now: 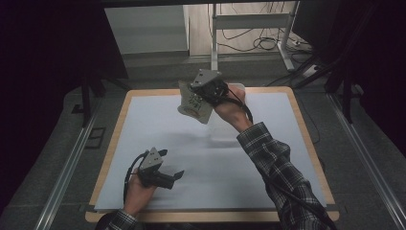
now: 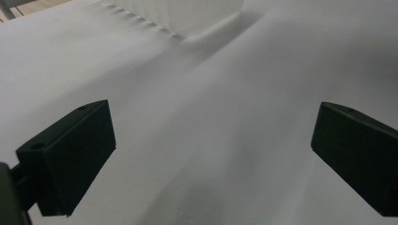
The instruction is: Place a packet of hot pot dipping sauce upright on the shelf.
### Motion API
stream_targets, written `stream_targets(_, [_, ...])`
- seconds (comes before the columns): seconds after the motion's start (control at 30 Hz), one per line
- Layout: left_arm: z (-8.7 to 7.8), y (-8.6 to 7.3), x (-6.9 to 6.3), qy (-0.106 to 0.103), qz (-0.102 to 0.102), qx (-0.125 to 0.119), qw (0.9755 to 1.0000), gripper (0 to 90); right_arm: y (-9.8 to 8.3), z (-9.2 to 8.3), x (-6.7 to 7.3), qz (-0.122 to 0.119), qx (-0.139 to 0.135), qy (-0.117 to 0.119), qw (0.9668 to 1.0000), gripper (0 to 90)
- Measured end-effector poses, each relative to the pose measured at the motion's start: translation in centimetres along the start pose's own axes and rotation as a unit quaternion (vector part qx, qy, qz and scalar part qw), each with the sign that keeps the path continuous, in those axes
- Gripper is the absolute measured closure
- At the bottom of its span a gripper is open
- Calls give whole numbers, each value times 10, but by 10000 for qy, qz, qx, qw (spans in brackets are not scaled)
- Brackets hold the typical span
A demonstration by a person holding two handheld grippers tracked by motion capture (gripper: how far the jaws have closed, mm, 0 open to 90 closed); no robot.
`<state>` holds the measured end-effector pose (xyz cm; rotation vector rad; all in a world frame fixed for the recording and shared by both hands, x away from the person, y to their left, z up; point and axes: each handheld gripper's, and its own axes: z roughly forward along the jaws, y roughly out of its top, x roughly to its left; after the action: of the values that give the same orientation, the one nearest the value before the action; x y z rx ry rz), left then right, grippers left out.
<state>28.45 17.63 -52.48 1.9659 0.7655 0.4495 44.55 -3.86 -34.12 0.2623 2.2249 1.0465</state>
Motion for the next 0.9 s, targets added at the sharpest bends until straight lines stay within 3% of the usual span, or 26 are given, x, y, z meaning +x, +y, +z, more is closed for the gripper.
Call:
stream_targets(0.43, [0,0,0,-8,-14,-11,10000,2,-12,23,-32,123,40,-246,9996,893])
stream_targets(0.9, [-2,-2,0,19,-55,-23,10000,2,-20,38,-49,170,127,-299,9993,893])
